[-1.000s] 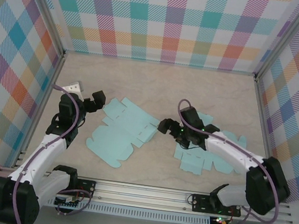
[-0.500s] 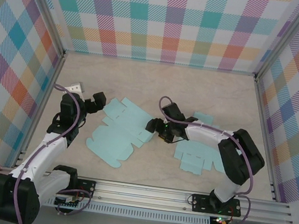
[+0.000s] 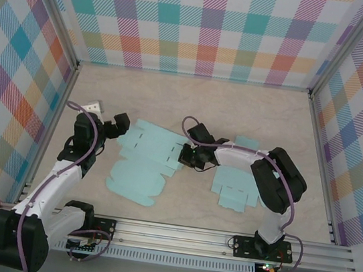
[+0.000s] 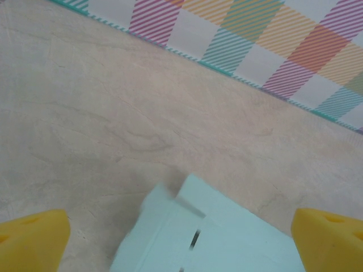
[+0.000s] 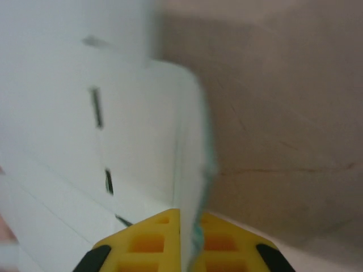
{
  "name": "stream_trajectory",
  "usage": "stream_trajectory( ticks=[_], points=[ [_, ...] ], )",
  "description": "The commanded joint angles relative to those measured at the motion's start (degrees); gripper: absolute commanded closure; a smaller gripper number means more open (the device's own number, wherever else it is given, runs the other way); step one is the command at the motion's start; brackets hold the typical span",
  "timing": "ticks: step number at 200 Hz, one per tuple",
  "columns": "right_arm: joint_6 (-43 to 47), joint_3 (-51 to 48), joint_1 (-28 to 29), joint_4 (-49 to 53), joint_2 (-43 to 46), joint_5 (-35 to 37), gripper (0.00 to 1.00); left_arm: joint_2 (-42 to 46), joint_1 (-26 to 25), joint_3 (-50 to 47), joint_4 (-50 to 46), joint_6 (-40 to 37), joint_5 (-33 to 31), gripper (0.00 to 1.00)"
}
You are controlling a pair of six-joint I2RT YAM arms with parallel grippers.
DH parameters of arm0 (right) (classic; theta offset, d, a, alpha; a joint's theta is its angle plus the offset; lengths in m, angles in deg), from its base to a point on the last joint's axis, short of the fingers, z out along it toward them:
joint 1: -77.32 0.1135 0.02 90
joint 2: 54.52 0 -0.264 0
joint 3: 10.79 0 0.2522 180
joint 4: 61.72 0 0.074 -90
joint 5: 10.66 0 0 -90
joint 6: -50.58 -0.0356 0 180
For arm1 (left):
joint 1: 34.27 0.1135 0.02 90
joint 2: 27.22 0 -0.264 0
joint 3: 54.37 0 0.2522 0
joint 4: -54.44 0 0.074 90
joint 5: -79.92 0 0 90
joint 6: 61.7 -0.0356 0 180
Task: Fold the paper box
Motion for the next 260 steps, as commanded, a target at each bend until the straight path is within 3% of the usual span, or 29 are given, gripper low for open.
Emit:
stream_trajectory(
  ticks=[1,25,61,84,110,162,209,260],
  points=[
    [10.9,1.7,-0.1,0.7,2.5,4.4,1.0,-1.6,-0.5,3.7,0.1,-3.1,3.5,0.0],
    [22.3,0.3,-0.5,-2.5,6.9,5.5,1.0,-4.5,-0.5,7.1,1.2,-7.0,8.6,0.0],
    [36.8,0.2,-2.5,-2.8,12.3,4.5,1.0,-11.9,-0.4,16.9,-2.2,-21.3,26.2,0.0],
    [42.3,0.3,-4.4,-2.5,13.9,1.3,1.0,-17.7,-0.4,25.2,-11.1,-33.0,36.3,0.18],
    [46.2,-0.6,-5.9,-2.9,15.7,-1.3,1.0,-22.3,-0.4,33.0,-23.5,-46.0,41.8,0.2],
    [50.4,-3.5,-9.1,-5.0,18.9,-8.3,1.0,-29.6,-0.4,41.0,-35.2,-57.9,40.5,0.23],
    [52.4,-4.2,-10.7,-5.6,19.8,-11.8,1.0,-35.5,-0.4,46.3,-43.7,-67.7,41.8,0.06],
    [52.7,-5.1,-11.9,-7.4,20.4,-14.8,1.0,-38.9,0.6,49.5,-46.8,-72.2,40.4,0.05]
  ],
)
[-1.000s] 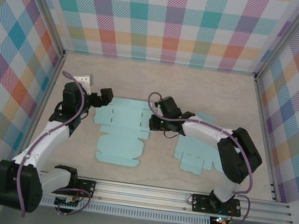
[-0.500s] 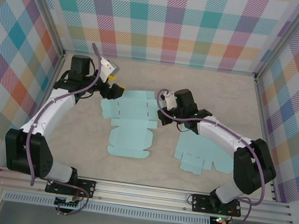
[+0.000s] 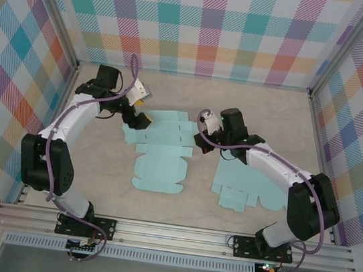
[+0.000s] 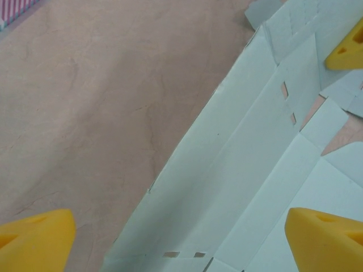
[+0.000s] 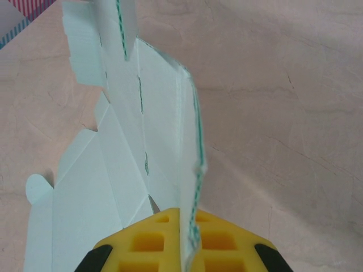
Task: Fold the paper box
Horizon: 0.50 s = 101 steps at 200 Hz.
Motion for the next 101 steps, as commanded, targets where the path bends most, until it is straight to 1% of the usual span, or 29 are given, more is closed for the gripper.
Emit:
stream_trajectory(
  ticks=[1,26,51,65,80,101],
  points=[
    [1.7,-0.6,-0.5,-2.5,1.9,-3.6,1.0,-1.8,0.6,3.7,-4.4,-4.6,0.5,0.05],
    [2.0,-0.7,-0.9,-2.7,2.3,-4.7,1.0,-4.4,0.8,5.7,-5.3,-5.2,-1.1,0.07],
    [2.0,-0.3,-1.1,-2.7,2.2,-5.0,1.0,-7.1,0.8,8.8,-9.0,-6.6,0.4,0.15],
    [1.8,-0.2,-1.2,-2.9,2.1,-4.9,1.0,-8.0,0.8,9.3,-10.2,-7.0,0.2,0.26],
    [1.7,-0.2,-1.4,-3.3,1.8,-4.7,1.0,-8.0,0.8,9.1,-10.8,-7.6,-0.1,0.34],
    [1.2,0.0,-1.9,-3.7,1.1,-4.6,1.0,-7.8,0.8,8.5,-11.0,-8.3,-0.2,0.52]
  ],
)
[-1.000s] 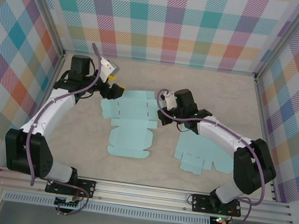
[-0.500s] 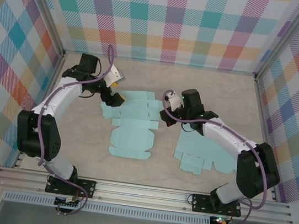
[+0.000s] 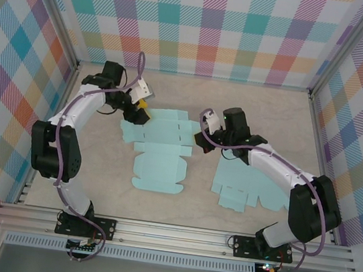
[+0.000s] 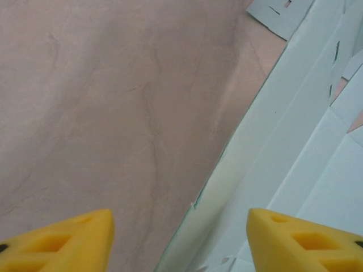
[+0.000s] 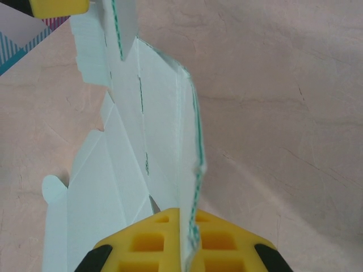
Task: Fold the paper box
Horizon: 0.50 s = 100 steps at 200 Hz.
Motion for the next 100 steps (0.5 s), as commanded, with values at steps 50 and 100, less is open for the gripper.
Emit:
stream_trajectory(
  ticks=[50,100],
  points=[
    [-0.1,0.9,-1.8,-4.1,-1.6,-2.7,1.0,0.1,-1.0,-0.5,-1.2,-1.1,-2.3,0.8],
    [-2.6,1.9,-2.8,-2.2,-2.6,1.9,1.0,5.5,-5.0,-8.2,11.7,5.0,-12.3,1.0]
  ],
)
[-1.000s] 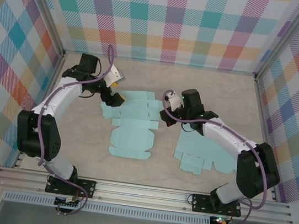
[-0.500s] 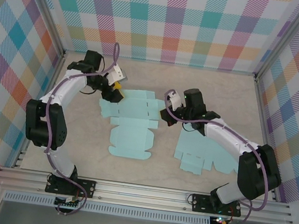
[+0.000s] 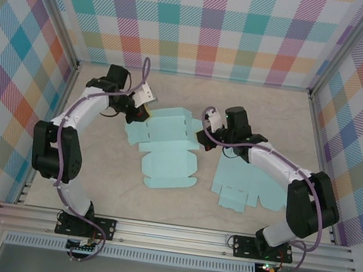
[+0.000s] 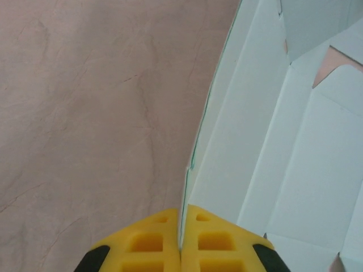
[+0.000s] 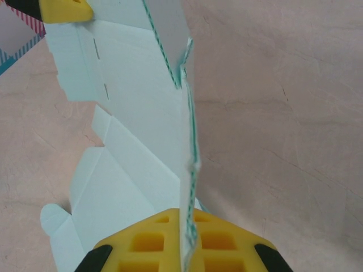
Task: Fold the paper box
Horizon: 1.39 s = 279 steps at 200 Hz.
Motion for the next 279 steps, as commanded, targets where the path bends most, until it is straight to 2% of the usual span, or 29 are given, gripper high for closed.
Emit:
stream_trajectory(
  ticks=[1,5,13,24,32,45,50,77,108,128,164,199,232,279],
  points=[
    [-2.1,2.0,-0.9,-0.3,-0.6,2.4,1.0,4.9,-2.4,-5.3,8.6,4.2,-8.7,1.0],
    [-2.5,2.3,-1.0,0.5,-0.7,3.7,1.0,5.9,-3.1,-6.8,11.1,4.9,-10.5,1.0],
    [-3.6,2.9,-1.2,2.3,-0.8,6.2,0.92,7.9,-4.8,-10.1,16.0,6.0,-13.9,1.0],
    [-5.6,3.9,-1.3,5.4,-0.6,10.5,0.89,10.7,-7.1,-14.4,22.5,7.4,-19.3,1.0],
    [-7.1,4.6,-1.5,7.7,-0.3,13.4,0.81,12.3,-8.6,-17.0,25.7,7.9,-22.9,1.0],
    [-9.8,5.2,-1.8,11.1,1.1,17.9,0.77,14.9,-11.0,-20.5,31.4,8.1,-27.3,1.0],
    [-11.2,5.5,-1.9,12.4,1.9,19.7,0.71,15.7,-11.9,-21.9,32.8,7.9,-28.8,1.0],
    [-17.5,7.0,-3.0,17.7,6.2,22.9,0.65,18.1,-16.6,-27.7,40.0,6.3,-38.6,1.0],
    [-23.1,9.9,-3.5,19.0,9.5,17.8,0.59,18.3,-21.5,-32.5,46.8,3.0,-46.8,1.0],
    [-26.4,12.7,-3.9,18.0,8.4,12.3,0.57,18.3,-23.0,-34.2,49.5,1.6,-48.6,1.0],
    [-29.8,21.8,-5.9,19.8,-2.1,4.8,0.59,18.8,-25.8,-37.9,56.9,-1.2,-52.2,1.0],
    [-32.6,29.9,-7.7,19.0,-12.9,-6.6,0.6,18.1,-28.3,-41.0,64.5,-5.4,-56.9,1.0],
    [-34.4,31.8,-7.6,19.1,-17.7,-7.8,0.59,17.2,-29.0,-41.9,68.5,-6.6,-59.0,1.0],
    [-33.9,29.6,-6.4,18.7,-18.1,-6.3,0.57,12.6,-29.7,-41.3,71.2,-8.7,-60.6,1.0]
  ],
)
